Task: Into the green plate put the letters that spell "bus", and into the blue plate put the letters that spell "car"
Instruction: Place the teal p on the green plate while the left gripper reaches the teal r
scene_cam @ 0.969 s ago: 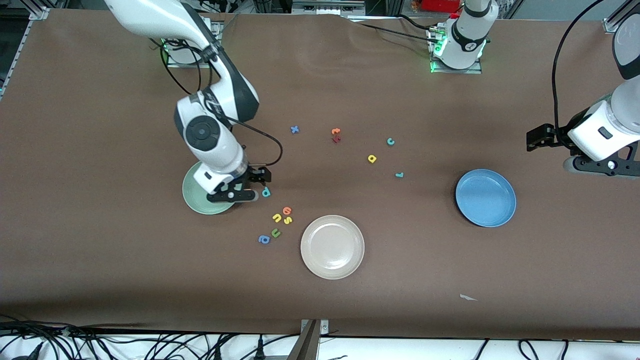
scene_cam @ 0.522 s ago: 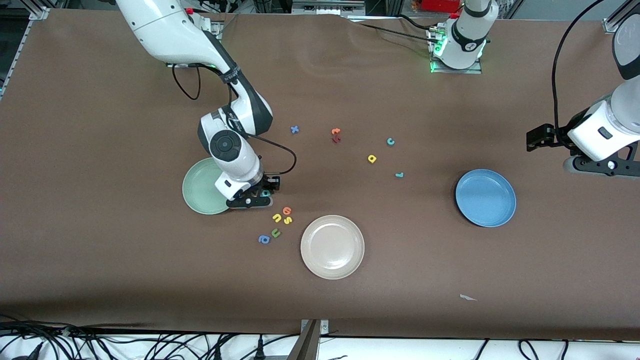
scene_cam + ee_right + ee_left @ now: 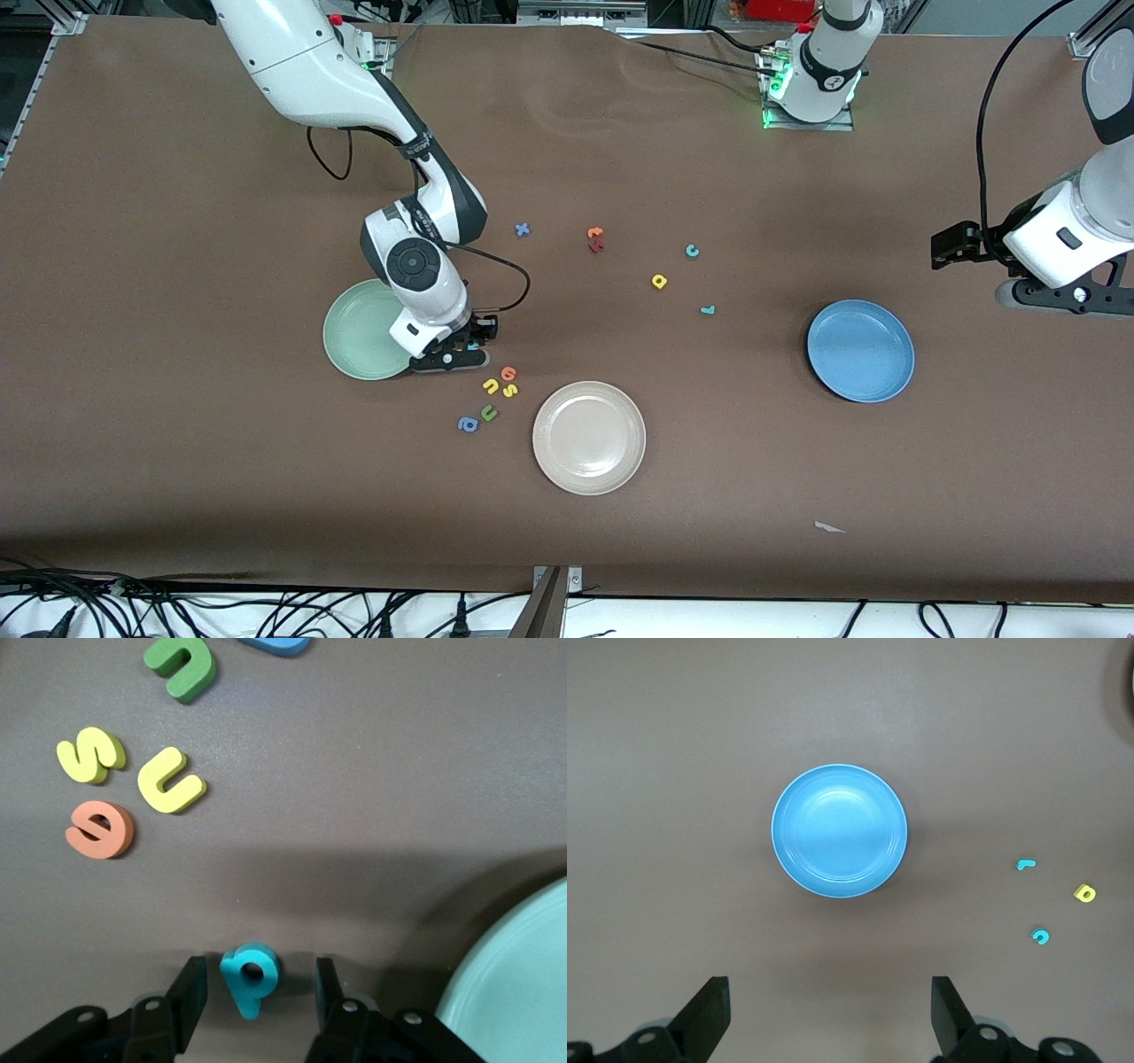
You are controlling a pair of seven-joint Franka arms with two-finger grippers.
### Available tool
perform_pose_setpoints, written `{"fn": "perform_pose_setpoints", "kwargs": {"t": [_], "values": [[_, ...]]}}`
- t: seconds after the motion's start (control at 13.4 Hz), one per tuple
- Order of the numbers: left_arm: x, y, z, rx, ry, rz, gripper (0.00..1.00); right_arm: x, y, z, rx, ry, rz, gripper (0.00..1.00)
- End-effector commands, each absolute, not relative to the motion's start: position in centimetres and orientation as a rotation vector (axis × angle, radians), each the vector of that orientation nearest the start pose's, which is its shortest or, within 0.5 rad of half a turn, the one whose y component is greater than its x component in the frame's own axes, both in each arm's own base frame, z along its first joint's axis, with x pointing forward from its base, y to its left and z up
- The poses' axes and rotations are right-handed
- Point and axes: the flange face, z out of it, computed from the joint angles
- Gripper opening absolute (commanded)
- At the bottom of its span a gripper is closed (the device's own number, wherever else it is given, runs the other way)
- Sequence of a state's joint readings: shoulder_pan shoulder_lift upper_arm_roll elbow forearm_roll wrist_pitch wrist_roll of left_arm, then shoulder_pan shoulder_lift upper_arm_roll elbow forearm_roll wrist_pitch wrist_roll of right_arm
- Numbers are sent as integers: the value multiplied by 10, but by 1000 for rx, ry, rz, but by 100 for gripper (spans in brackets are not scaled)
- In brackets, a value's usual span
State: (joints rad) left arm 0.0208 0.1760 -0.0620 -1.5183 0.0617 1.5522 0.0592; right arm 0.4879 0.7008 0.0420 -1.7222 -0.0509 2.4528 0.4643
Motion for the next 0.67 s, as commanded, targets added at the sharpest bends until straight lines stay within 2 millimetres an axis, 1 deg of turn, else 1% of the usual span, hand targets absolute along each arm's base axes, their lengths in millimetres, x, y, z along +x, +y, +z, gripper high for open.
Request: {"fn": "perform_pose_setpoints", "kwargs": {"t": [0.0, 0.07, 0.15, 0.3, 0.52, 0.6], "values": [[603, -15, 543, -3091, 146, 190, 100, 584, 343, 175, -3131, -154, -87, 57], [604, -15, 540, -3091, 146, 185, 100, 584, 343, 174, -3130, -154, -89, 54], [607, -15, 534, -3092, 147, 183, 100, 584, 343, 174, -3131, -154, -87, 54], [609, -11, 525, -3092, 141, 207, 100, 582, 346, 171, -3133, -164, -81, 38], [610, -10, 510, -3093, 140, 197, 100, 581, 346, 171, -3132, -176, -81, 15], [610, -11, 504, -3093, 141, 204, 100, 583, 346, 174, -3130, -181, -87, 13]]}}
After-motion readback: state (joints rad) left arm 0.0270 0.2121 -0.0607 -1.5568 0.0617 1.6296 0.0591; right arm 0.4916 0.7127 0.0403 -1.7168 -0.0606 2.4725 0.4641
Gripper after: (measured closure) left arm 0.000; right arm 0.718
